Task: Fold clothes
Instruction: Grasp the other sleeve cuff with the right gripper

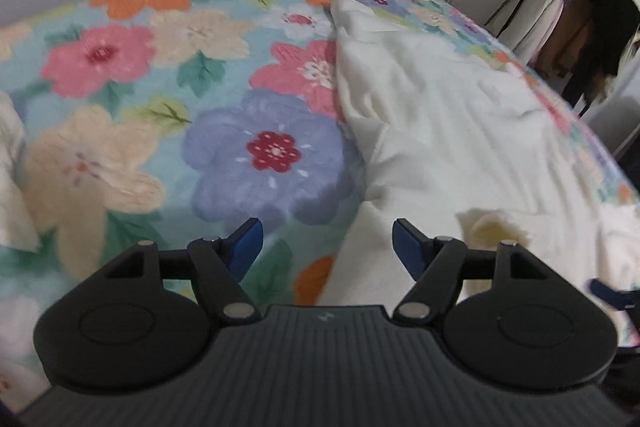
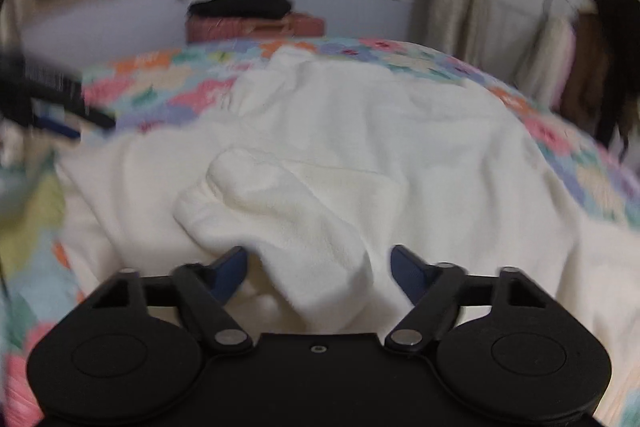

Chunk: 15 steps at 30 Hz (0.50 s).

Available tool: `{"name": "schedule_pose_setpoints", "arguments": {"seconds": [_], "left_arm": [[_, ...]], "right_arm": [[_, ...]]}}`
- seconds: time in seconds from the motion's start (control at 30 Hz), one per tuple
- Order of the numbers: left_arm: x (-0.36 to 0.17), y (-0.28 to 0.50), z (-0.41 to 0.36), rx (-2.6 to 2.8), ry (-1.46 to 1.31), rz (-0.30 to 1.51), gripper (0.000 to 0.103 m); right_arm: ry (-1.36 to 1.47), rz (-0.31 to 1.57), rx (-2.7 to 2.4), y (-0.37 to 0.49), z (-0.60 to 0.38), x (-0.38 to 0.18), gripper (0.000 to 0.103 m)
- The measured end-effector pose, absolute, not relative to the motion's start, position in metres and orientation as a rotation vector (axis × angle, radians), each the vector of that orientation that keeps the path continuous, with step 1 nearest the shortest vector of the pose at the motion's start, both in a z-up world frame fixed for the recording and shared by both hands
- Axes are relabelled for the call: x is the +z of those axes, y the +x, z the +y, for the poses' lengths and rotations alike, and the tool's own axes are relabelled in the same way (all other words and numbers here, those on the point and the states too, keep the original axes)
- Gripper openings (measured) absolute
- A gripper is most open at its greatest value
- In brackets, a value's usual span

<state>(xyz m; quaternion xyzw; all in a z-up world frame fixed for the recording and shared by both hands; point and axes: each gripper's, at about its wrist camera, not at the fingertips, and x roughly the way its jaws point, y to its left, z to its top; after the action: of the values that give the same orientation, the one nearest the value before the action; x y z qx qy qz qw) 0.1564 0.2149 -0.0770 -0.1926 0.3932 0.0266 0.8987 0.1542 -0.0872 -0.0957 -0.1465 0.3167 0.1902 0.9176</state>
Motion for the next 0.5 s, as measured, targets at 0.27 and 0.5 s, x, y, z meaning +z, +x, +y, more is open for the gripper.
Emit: {"name": "schedule_pose_setpoints", "arguments": {"seconds": [0.27, 0.5], "left_arm": [[-0.084, 0.152, 0.218, 0.053, -0.416, 0.824, 0.071], [-0.085, 0.147, 0.194, -0.026, -0.330, 0.867, 0.071]], "right_arm": [[0.071, 0.564, 0.210, 0.162, -0.172, -0.060, 0.015], [0.559, 0.808, 0.028, 0.171, -0.265, -0.108, 0.015]]}}
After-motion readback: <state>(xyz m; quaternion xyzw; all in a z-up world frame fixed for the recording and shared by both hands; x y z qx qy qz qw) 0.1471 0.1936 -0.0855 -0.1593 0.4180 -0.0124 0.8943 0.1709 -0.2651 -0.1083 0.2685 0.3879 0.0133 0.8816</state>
